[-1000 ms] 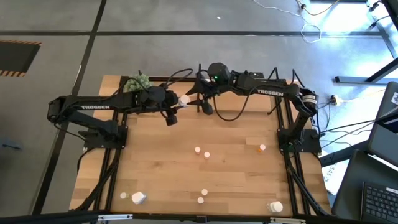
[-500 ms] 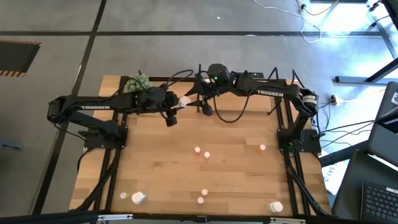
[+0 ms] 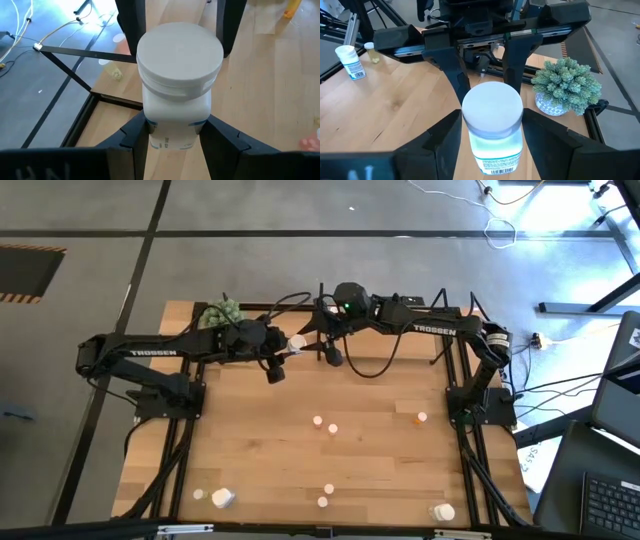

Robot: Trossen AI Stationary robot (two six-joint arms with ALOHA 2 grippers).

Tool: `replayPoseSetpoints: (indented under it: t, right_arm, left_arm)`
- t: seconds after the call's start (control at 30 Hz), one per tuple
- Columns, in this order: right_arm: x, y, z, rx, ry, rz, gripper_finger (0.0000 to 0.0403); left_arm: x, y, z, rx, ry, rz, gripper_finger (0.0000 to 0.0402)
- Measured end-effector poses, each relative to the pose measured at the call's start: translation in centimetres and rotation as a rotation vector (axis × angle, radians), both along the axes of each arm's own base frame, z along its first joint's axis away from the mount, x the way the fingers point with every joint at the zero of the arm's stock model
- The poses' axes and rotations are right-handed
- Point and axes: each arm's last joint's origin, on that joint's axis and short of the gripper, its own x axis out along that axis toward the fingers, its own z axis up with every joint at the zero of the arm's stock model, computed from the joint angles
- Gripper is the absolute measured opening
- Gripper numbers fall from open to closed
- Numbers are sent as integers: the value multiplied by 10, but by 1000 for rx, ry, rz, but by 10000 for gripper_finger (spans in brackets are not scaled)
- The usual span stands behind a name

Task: Pick and place medicine bottles onto shelf by color
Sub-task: Put the top right white pill bottle on the shelf

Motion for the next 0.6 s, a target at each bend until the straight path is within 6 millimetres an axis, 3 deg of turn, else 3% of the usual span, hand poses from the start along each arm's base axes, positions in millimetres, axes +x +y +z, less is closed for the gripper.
replayPoseSetpoints:
  t: [0.27, 0.6]
  right_arm:
    - [1, 0, -1, 0, 1, -1, 209]
    - [16, 6, -22, 0, 26, 10, 209]
  left_arm:
    - [0, 0, 0, 1, 0, 1, 140]
    - [-1, 0, -3, -6, 22, -2, 140]
